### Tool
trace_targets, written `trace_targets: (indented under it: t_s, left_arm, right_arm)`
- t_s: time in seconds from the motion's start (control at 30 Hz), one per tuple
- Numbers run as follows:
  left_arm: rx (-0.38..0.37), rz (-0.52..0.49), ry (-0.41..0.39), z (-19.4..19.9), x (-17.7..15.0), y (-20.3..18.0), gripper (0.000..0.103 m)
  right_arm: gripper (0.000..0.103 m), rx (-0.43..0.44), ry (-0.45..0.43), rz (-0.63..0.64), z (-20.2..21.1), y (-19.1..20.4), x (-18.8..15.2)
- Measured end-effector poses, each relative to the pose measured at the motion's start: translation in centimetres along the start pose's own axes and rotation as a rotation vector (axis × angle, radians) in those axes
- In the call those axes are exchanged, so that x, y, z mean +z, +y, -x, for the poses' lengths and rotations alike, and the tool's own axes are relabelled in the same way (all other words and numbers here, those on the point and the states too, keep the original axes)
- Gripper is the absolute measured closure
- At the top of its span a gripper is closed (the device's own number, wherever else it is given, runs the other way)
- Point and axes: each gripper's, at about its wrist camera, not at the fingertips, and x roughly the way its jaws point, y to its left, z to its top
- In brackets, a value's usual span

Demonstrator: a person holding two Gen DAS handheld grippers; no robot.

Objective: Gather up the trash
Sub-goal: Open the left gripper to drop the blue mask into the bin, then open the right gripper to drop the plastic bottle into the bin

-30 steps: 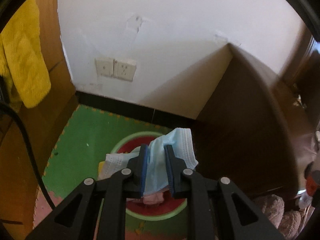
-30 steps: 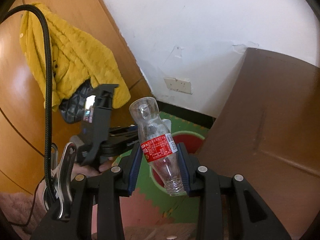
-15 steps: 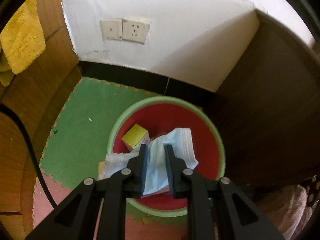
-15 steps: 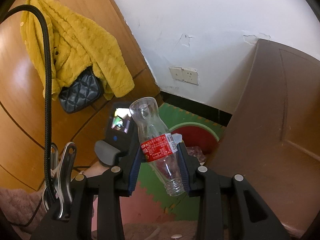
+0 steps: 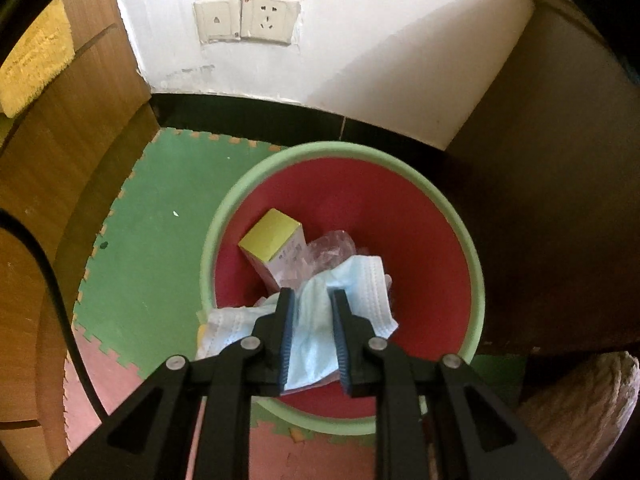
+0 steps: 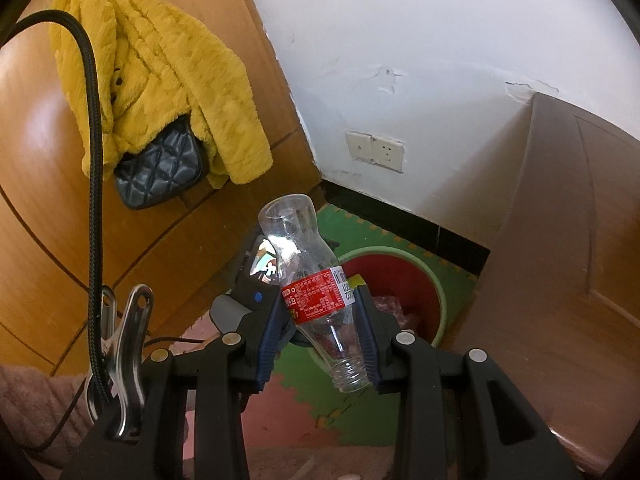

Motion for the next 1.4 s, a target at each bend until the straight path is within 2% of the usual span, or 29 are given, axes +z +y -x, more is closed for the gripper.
trace_targets:
  t_s: [0.33, 0.47, 0.63, 0.93, 1.27, 1.4]
  left_arm:
    - [-0.01, -0.007, -0.007, 0.1, -0.1, -0.2, 0.078]
    - [-0.012, 0.001, -0.011, 0.3, -0.1, 0.1, 0.066]
    - [-0.023, 0.017, -0.015, 0.8, 0.0, 0.7, 0.06]
    - [-0.019, 0.091, -0.058, 2.9, -0.1, 3.2, 0.06]
    - [-0.007, 0.174, -0.115, 5.4, -0.2, 6.6, 0.06]
    - [-0.004, 0.193, -0.13, 6.0, -0.2, 7.4, 0.06]
  right_arm:
    - [0.067, -0.015, -0.003, 0.011, -0.3, 0.4, 0.1]
    - [0.067, -0.015, 0.0, 0.014, -0.4, 0.4, 0.1]
    - [0.067, -0.014, 0.004, 0.02, -0.6, 0.5, 0.2]
    - [0.067, -0.054, 0.013, 0.083, -2.1, 2.1, 0.3]
    - [0.067, -0.088, 0.041, 0.161, -5.6, 4.1, 1.0]
    - [0.067, -0.129, 0.038, 0.179, -7.1, 4.0, 1.3]
